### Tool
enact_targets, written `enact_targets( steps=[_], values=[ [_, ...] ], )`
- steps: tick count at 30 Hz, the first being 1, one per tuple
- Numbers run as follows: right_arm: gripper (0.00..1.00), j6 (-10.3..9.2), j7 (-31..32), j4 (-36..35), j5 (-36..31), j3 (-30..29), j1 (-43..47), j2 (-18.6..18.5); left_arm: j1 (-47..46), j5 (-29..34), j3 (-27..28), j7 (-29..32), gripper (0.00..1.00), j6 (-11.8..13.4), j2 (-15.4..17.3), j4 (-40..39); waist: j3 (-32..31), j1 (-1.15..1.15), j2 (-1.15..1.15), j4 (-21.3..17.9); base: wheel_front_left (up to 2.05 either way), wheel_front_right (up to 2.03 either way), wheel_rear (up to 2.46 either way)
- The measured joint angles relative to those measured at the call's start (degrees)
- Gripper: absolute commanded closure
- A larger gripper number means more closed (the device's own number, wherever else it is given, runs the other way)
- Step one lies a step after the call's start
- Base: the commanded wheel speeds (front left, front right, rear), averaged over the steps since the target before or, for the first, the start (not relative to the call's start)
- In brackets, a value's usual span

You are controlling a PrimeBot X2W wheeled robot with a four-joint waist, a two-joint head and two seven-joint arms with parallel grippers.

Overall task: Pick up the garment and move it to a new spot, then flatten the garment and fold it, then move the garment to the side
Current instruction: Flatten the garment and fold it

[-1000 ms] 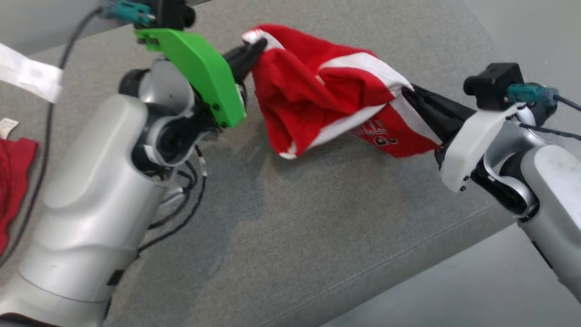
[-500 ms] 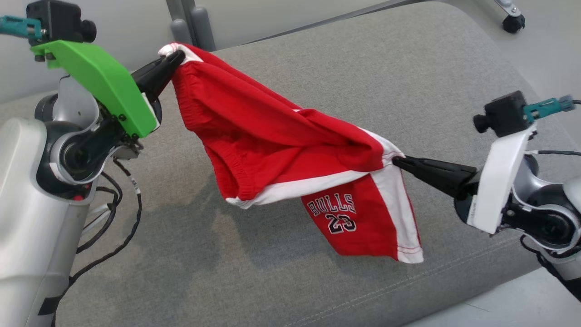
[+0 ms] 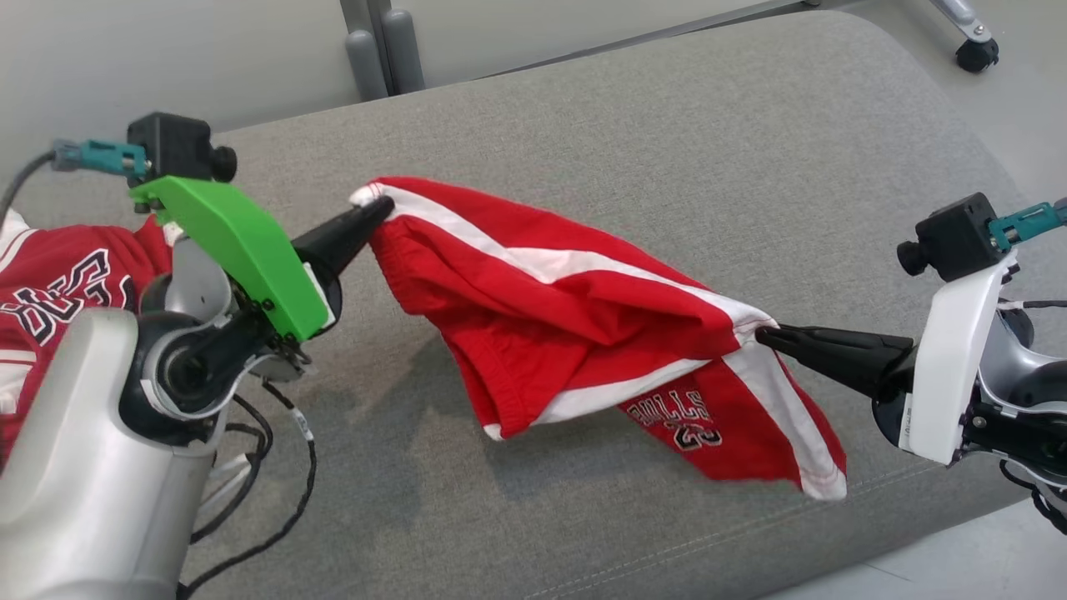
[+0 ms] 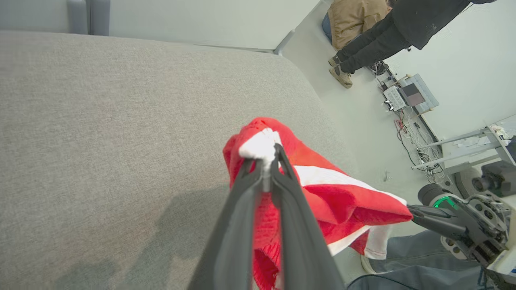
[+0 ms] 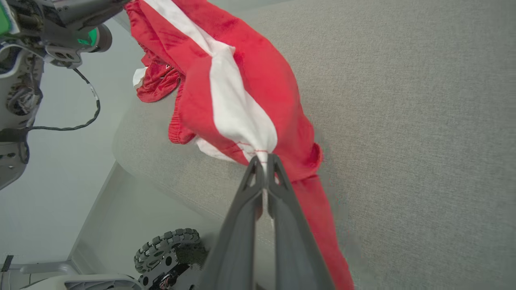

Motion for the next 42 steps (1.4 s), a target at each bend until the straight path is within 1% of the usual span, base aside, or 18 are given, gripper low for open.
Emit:
enact_targets(
  steps=[2,6,11,12,14,15,16,17,18,22,26,30,32,36,42],
  values=[
    [1.0,0.0,0.0,-0.34,-2.19,0.47,0.0,-0.62,1.85,-0.18,-0.01,0.0,1.0,0.0,-1.0,-0.32,0.74,0.0,0.0,0.07,0.0,0.0,0.0],
    [1.0,0.0,0.0,-0.71,-5.52,1.91,0.13,-1.74,5.03,-0.2,-0.04,0.0,1.0,0.0,-1.9,-1.46,2.44,0.0,0.0,0.19,0.0,0.0,0.0],
    [1.0,-0.45,-0.62,0.69,-8.24,2.74,0.68,-1.48,6.03,0.05,0.94,-0.02,1.0,0.0,-2.02,-2.75,4.77,0.0,0.0,0.46,0.0,0.0,0.0],
    [0.98,-0.71,-0.77,1.14,-8.32,2.91,1.13,-1.34,6.28,0.05,1.31,-0.07,1.0,0.0,-2.04,-3.03,5.06,0.0,0.0,0.52,0.0,0.0,0.0],
    [0.78,-0.96,-1.02,2.07,-8.61,3.48,2.07,-0.79,7.03,0.22,1.82,-0.1,1.0,0.0,-2.04,-3.32,5.54,0.0,0.0,0.66,0.0,0.0,0.0],
    [0.64,-0.96,-1.37,2.31,-9.0,3.65,2.49,-0.51,7.32,0.42,1.89,-0.09,1.0,0.0,-2.05,-3.42,5.76,0.0,0.0,0.73,0.0,0.0,0.0],
    [0.4,-1.03,-2.2,2.67,-9.62,3.6,2.69,-0.23,7.55,0.46,1.93,-0.08,1.0,0.0,-2.1,-3.56,5.99,0.0,0.0,0.82,0.0,0.0,0.0],
    [0.17,-1.64,-4.03,3.31,-10.9,2.77,2.65,0.43,7.91,0.49,2.13,-0.07,1.0,0.0,-2.14,-3.85,6.41,0.0,0.0,1.01,0.0,0.0,0.0],
    [0.0,-2.11,-5.08,3.52,-11.49,2.2,2.63,0.81,8.09,0.57,2.36,-0.01,1.0,0.0,-2.16,-3.99,6.59,0.0,0.0,1.1,0.0,0.0,0.0],
    [0.0,-3.41,-8.92,4.16,-12.91,-0.14,2.36,2.11,8.66,1.88,3.74,-0.02,1.0,0.0,-2.27,-4.49,7.15,0.0,0.0,1.38,0.0,0.0,0.0],
    [0.0,-3.57,-11.34,4.06,-12.91,-1.01,2.47,3.16,9.45,1.93,5.47,-0.02,1.0,0.0,-2.61,-4.63,7.3,0.0,0.0,1.42,0.0,0.0,0.0],
    [0.0,-4.52,-13.82,3.32,-12.91,-1.58,3.42,4.26,9.76,1.99,7.67,-0.1,1.0,0.0,-2.65,-4.64,7.33,0.0,0.0,1.25,0.0,0.0,0.0],
    [0.0,-4.56,-14.74,2.97,-12.9,-1.53,4.48,5.25,10.18,2.22,8.59,-0.1,1.0,0.0,-2.65,-4.75,7.33,0.0,0.0,0.97,0.0,0.0,0.0],
    [0.0,-4.97,-16.02,1.58,-12.37,-0.15,8.13,6.82,10.49,2.66,9.23,-0.04,1.0,0.0,-2.69,-5.2,7.55,0.0,0.0,0.47,0.0,0.0,0.0],
    [0.0,-4.79,-16.42,-0.09,-12.73,5.01,13.82,8.0,10.75,3.25,10.43,0.27,1.0,0.0,-3.15,-6.02,7.93,0.0,0.0,0.01,0.0,0.0,0.0]
  ],
)
